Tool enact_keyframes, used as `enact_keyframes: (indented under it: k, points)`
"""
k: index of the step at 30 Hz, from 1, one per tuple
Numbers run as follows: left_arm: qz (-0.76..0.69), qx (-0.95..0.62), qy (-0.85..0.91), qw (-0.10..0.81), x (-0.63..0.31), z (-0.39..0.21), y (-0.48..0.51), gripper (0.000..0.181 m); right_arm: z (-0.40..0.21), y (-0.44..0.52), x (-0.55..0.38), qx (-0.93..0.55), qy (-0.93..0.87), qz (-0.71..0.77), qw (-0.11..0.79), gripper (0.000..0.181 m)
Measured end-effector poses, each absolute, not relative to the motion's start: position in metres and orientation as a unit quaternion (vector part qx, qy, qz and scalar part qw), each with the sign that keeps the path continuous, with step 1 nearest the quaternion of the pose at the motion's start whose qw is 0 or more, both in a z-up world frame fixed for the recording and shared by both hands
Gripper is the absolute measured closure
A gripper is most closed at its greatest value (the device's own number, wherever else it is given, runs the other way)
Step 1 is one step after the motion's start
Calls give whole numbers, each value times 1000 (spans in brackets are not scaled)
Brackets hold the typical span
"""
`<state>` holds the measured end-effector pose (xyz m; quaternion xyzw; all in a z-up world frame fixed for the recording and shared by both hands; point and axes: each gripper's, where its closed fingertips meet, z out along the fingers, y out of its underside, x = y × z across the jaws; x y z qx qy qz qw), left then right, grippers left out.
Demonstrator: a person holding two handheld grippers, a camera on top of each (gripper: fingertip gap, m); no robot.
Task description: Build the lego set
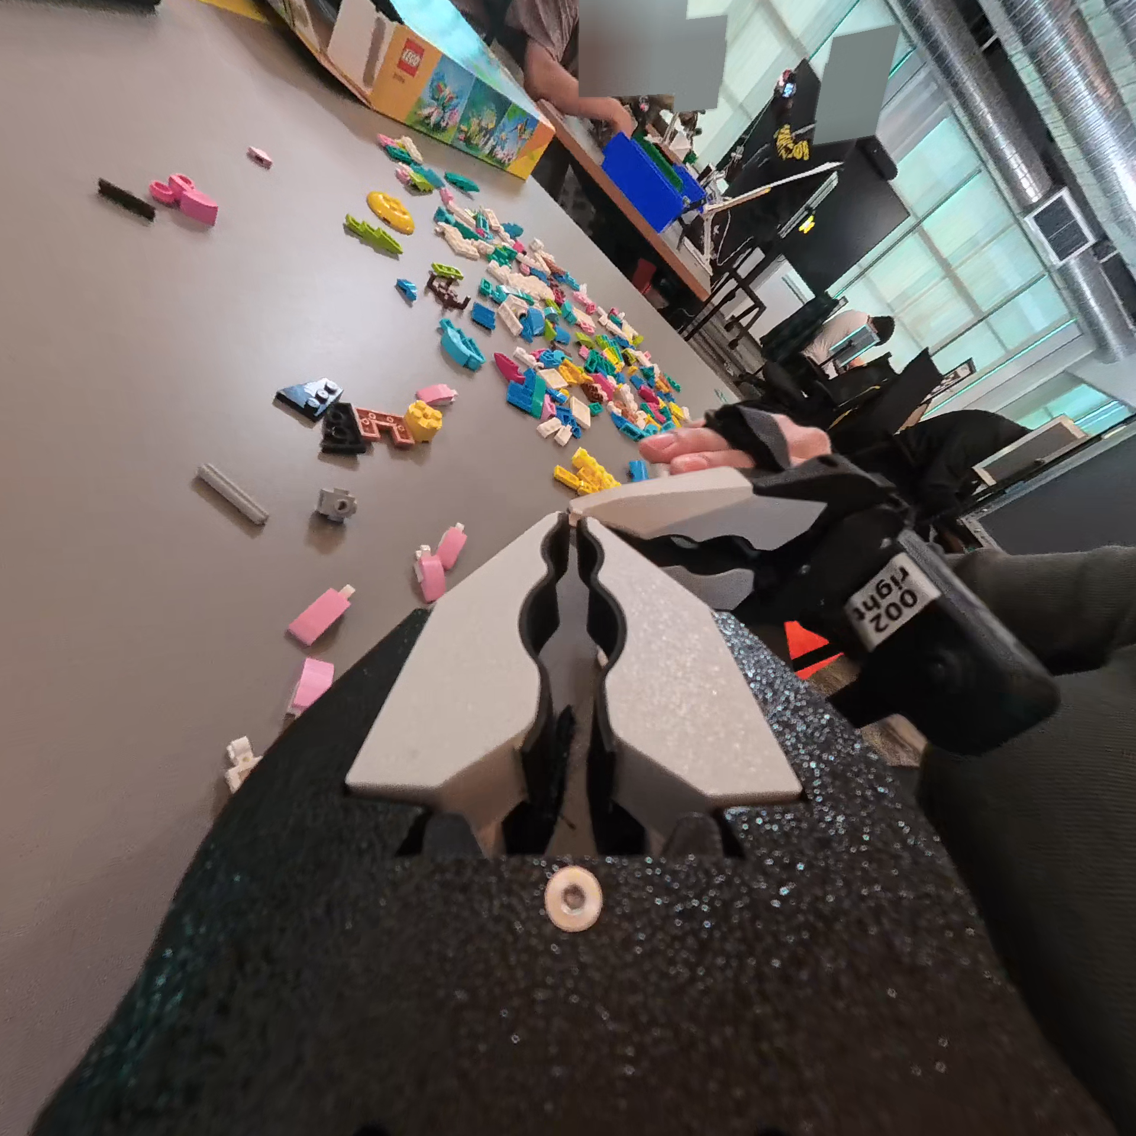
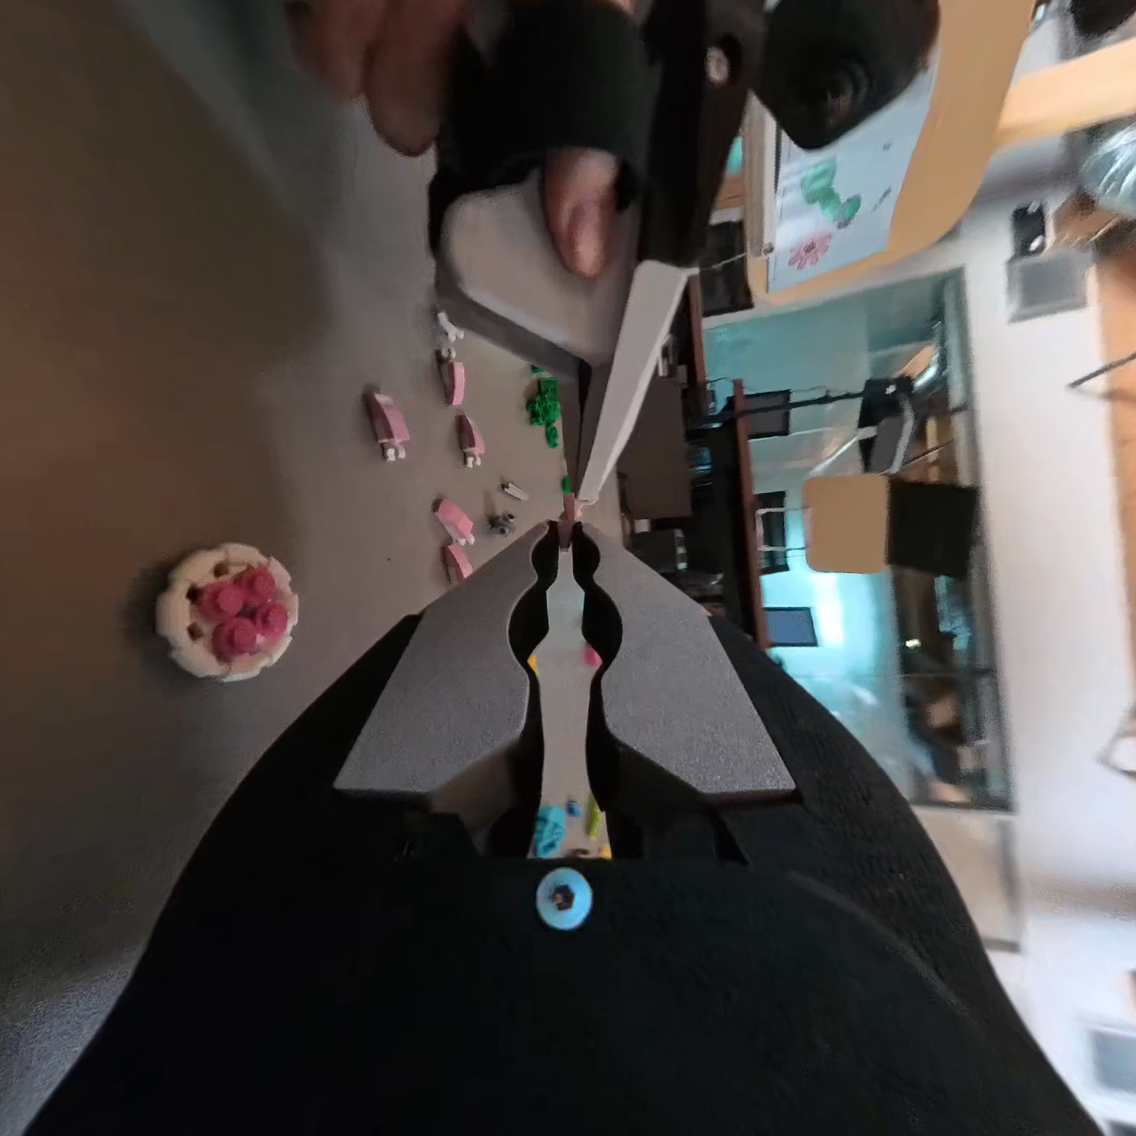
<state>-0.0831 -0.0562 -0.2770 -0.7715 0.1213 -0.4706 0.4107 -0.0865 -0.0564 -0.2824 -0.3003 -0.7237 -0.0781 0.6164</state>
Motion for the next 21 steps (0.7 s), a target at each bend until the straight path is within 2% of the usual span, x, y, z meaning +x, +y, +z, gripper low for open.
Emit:
enact_keyframes:
  k: [5, 21]
  points:
    - [-464, -770, 134, 417, -87, -272, -60, 181, -281, -56, -86, -406, -703, 66, 581, 179]
    - [-502, -733, 133, 439, -84, -256, -61, 181, -269, -48, -87, -478, -656, 102, 575, 179]
